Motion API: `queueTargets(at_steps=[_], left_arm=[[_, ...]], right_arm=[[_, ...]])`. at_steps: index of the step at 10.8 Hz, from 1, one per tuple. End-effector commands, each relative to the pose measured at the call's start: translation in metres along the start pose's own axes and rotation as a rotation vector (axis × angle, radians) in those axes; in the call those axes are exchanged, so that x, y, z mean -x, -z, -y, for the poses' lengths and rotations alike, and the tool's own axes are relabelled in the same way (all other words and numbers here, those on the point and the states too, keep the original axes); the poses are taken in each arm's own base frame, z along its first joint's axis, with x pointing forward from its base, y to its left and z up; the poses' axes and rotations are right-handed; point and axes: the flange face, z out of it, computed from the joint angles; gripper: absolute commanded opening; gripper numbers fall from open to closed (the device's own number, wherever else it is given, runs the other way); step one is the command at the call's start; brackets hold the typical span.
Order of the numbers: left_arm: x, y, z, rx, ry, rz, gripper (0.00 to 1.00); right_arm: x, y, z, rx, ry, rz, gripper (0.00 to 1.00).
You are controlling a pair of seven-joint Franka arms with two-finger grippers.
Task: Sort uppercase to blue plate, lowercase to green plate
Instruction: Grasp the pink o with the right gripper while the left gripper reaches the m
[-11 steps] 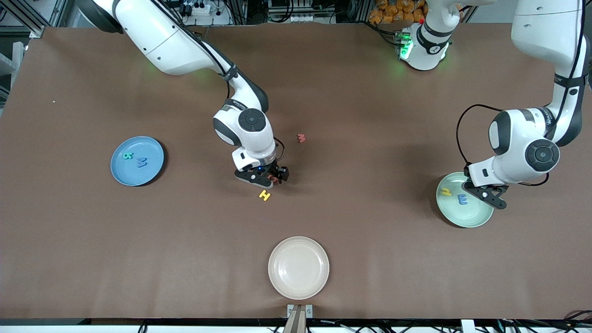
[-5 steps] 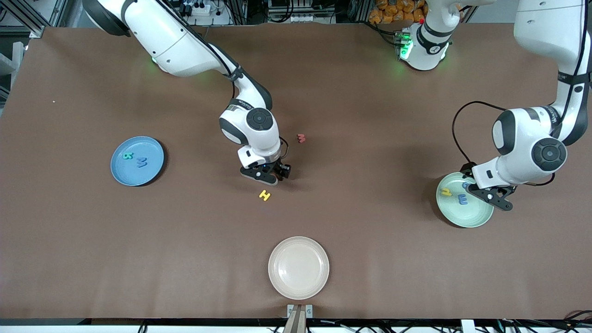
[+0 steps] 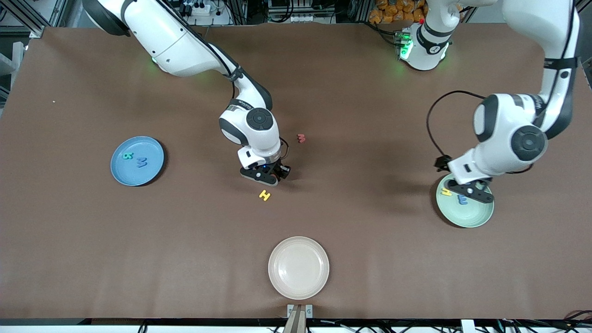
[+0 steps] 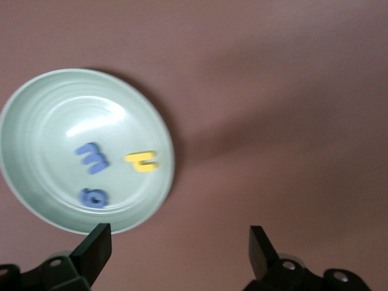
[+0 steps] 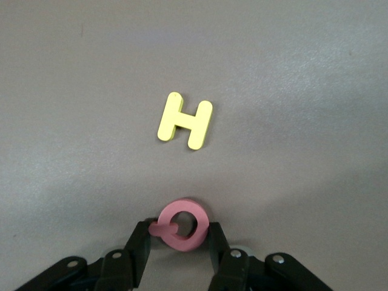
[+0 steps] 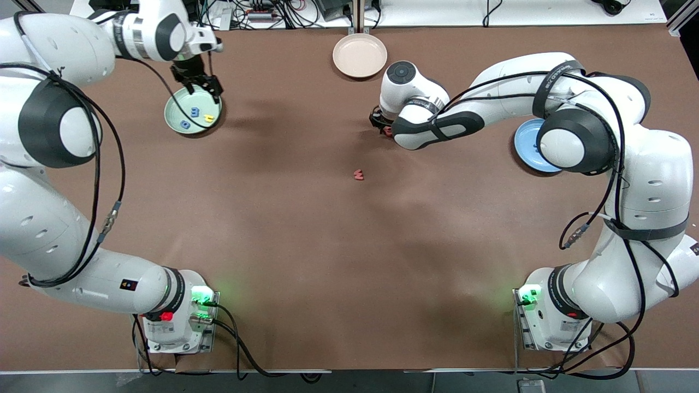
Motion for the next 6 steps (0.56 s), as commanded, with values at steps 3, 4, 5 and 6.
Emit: queueTargets(at_steps=[3, 4, 5, 6], left_arm=[[-0.006, 0.021, -0.086, 0.036, 0.179, 0.002, 1.0], [-0.006, 0.024, -0.109, 0.041, 0.235, 0.003, 1.0], [-0.007, 0.026, -0.129, 0.045, 0.266, 0.002, 1.0], [-0.007, 0.028, -0.145, 0.048, 0.294, 0.001, 1.0]], right_arm=[[-0.013, -0.009, -0.004, 0.011, -0.008, -0.041, 0.43], [-0.014, -0.009, -0.003, 0.012, -0.005, -0.043, 0.41], [-0.016, -0.006, -0.003, 0.009, -0.002, -0.047, 0.41], [-0.023, 0.001, -0.002, 0.008, -0.001, -0.056, 0.41]])
